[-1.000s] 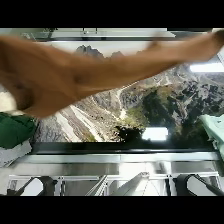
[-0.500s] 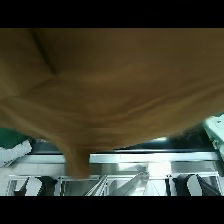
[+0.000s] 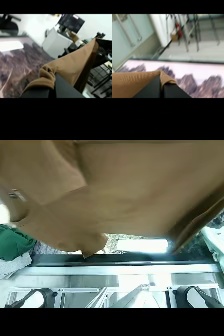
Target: Fold the shirts.
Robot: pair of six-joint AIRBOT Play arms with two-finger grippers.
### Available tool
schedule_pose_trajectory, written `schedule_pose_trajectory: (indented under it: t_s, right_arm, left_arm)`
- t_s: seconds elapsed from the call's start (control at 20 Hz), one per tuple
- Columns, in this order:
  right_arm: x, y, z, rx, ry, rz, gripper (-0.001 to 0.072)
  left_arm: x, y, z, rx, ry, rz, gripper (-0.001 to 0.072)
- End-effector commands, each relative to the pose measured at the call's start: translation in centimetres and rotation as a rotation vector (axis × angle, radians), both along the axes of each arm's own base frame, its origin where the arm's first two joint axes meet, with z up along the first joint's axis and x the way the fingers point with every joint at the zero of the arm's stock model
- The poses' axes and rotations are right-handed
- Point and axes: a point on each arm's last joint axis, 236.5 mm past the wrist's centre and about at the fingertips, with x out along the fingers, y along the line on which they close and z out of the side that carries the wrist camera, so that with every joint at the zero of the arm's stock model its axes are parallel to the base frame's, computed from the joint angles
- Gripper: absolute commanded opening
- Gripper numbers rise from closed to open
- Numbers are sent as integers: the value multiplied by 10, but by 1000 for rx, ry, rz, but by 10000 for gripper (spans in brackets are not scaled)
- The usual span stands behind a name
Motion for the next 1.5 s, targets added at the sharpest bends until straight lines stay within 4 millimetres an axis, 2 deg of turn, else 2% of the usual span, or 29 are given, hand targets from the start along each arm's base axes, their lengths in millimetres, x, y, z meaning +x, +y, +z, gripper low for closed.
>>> schedule_pose_trajectory:
  t_s: [0.0, 0.05, 0.1, 0.15, 0.2, 0.3, 0.4, 0.55, 0.65, 0.75, 0.8, 0.9, 0.95, 1.05, 1.15, 1.25, 1.35, 1.4, 1.45]
  right_arm:
    - [70, 25, -113, 47, 240, 132, 20]
    - [83, 28, -131, 77, 277, 146, 20]
    - [91, 28, -135, 100, 277, 151, 20]
    - [93, 28, -126, 124, 241, 160, 20]
    - [90, 29, -109, 133, 195, 169, 20]
    - [65, 30, -62, 91, 91, 169, 20]
    - [24, 38, -9, 18, -42, 154, 20]
    - [-56, 55, 56, -109, -233, 94, 20]
    - [-107, 59, 91, -214, -365, -19, 20]
    - [-147, 50, 120, -329, -488, -205, 20]
    - [-163, 46, 131, -360, -534, -283, 20]
    - [-182, 42, 147, -387, -598, -375, 20]
    - [-181, 39, 147, -389, -598, -389, 20]
    - [-158, 28, 132, -365, -519, -359, 21]
    - [-120, 19, 99, -302, -368, -261, 21]
    - [-85, 23, 58, -218, -212, -86, 21]
    - [-45, 21, 11, -107, -66, 38, 20]
    - [-24, 17, -17, -66, 9, 60, 20]
    - [-1, 11, -54, -28, 104, 77, 20]
  left_arm:
    - [88, -19, -100, 49, 215, 15, 27]
    - [98, -22, -111, 26, 218, -7, 27]
    - [100, -24, -110, 2, 214, -42, 26]
    - [95, -25, -99, -11, 193, -91, 19]
    - [81, -28, -82, -5, 155, -148, 18]
    - [33, -41, -27, 7, 18, -264, 18]
    - [-27, -59, 29, 36, -151, -342, 19]
    - [-122, -87, 89, 117, -380, -375, 21]
    - [-179, -100, 117, 144, -493, -355, 22]
    - [-207, -102, 131, 190, -528, -251, 24]
    - [-210, -100, 133, 220, -531, -186, 25]
    - [-198, -85, 129, 285, -498, -41, 26]
    - [-187, -73, 125, 303, -468, 26, 27]
    - [-161, -43, 117, 274, -403, 133, 28]
    - [-136, -14, 100, 199, -312, 142, 28]
    - [-110, 1, 68, 144, -229, 55, 28]
    - [-71, 3, 14, 113, -63, -36, 28]
    - [-51, -1, -20, 123, 32, -76, 29]
    - [-30, -7, -59, 144, 123, -118, 29]
